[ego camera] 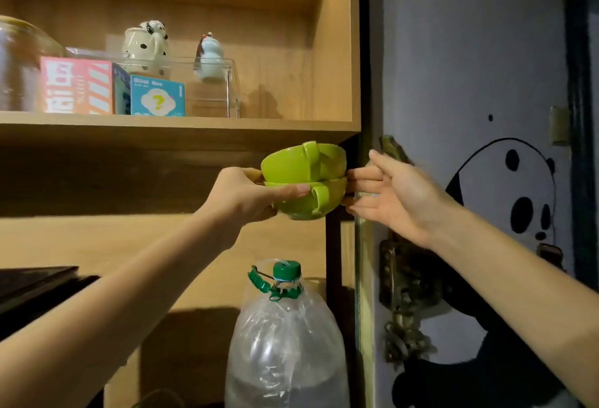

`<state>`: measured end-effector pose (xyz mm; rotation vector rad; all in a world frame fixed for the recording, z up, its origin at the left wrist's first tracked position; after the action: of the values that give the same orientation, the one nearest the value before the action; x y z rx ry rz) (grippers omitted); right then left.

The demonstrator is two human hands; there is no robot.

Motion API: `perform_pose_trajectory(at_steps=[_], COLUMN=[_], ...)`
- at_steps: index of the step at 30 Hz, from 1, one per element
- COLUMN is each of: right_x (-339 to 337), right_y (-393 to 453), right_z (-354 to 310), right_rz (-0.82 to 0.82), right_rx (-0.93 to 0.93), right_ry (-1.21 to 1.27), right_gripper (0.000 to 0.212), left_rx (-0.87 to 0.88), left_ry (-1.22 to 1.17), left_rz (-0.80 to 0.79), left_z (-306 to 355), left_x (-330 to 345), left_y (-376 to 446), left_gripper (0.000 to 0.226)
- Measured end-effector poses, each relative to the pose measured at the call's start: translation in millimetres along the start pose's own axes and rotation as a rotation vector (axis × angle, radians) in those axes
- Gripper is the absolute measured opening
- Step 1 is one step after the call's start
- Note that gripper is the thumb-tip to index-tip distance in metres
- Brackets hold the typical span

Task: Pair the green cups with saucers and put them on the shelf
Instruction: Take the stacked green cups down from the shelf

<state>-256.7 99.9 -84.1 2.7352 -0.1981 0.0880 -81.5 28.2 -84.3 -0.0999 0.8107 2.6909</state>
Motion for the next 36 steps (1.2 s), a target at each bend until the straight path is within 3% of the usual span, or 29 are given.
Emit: perform_pose_trajectory(at_steps=[2, 8, 13, 17, 22, 27, 32, 36], right_x=[-4.0, -7.8, -12.3, -14.4, -17.1, -12.5, -12.8, -17.0], right_y=[-13.4, -54.6, -96.2, -130.2, -170.3, -207.6, -234.0, -246.9], right_z=[26.0, 106.1, 174.1, 226.3, 288.3, 336.4, 381.3, 409.5], right_rz=[0.029, 0.08, 0.134, 0.179, 0.211, 0.25, 0.325, 0.384], right_rx=[0.042, 0.152, 0.261, 0.363, 0.541, 0.63, 0.698, 0.748], right_ry=[0.021, 0.119, 0.141, 0.17, 0.167, 0.165, 0.163, 0.207], right_gripper=[0.049, 0.044, 0.023, 0.029, 0.041, 0.02, 0.015, 0.01], left_rx=[-0.007, -0.036, -0.104, -0.156, -0.238, -0.369, -0.451, -0.506], left_ry=[-0.013, -0.033, -0.01, -0.003, 0.008, 0.013, 0.092, 0.066], left_rz=[-0.004, -0.037, -0.038, -0.054, -0.029, 0.001, 0.016, 0.031], left_z=[-24.4, -94.9, -153.4, -199.7, -260.0, -305.1, -338.0, -355.0], left_x=[5.0, 14.4, 21.8, 32.2, 45.1, 57.3, 66.8, 74.3], left_y=[-18.9, -79.0, -127.4, -171.9, -236.6, -287.3, -326.5, -344.1], left_gripper=[0.045, 0.054, 0.054, 0.076, 0.087, 0.083, 0.094, 0.089])
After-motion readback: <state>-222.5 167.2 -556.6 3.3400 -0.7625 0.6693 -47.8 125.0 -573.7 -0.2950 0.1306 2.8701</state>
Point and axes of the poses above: each hand's wrist, its own y-axis towards the middle knuckle, its own x-axis out of the palm, z = x × y, the point moved 3 cm from there along y, towards the middle knuckle
